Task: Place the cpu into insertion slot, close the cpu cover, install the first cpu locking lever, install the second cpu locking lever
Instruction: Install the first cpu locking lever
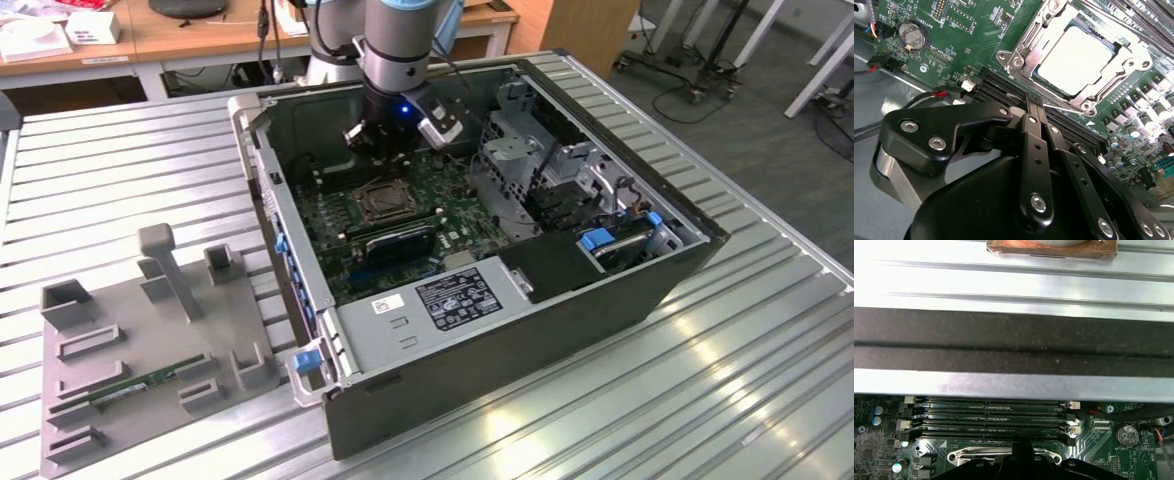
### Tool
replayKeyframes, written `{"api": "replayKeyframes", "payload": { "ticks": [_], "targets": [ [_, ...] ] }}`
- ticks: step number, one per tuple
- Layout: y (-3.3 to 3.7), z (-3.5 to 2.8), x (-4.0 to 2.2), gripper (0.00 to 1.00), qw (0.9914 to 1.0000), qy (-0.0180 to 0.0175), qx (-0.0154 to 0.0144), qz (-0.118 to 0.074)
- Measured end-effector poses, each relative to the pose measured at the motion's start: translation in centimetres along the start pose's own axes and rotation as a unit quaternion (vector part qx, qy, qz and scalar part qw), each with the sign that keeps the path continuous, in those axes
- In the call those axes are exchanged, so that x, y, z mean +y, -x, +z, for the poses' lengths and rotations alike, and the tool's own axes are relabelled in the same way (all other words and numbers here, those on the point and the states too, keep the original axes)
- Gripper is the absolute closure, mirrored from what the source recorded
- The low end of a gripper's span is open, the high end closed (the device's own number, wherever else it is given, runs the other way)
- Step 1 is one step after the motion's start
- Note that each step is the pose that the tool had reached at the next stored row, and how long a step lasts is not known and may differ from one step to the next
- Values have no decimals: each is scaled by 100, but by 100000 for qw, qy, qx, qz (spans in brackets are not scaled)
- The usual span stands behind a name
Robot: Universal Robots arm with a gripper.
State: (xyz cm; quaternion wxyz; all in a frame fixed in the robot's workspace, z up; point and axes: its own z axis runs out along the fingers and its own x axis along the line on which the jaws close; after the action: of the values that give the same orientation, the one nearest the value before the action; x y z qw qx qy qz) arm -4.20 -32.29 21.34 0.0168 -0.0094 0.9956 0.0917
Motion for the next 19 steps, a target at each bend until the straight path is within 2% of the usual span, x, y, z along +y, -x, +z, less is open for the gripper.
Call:
{"api": "replayKeyframes", "payload": {
  "ticks": [4, 6, 13, 19],
  "targets": [
    [-3, -1, 0, 89, 100000, -14, 3, 5],
    [-30, -3, 0, 89, 100000, -24, -40, 3],
    [-187, -10, 5, 89, 99998, 52, -634, -110],
    [-208, -11, 11, 89, 99997, 144, -779, -130]
  ]
}}
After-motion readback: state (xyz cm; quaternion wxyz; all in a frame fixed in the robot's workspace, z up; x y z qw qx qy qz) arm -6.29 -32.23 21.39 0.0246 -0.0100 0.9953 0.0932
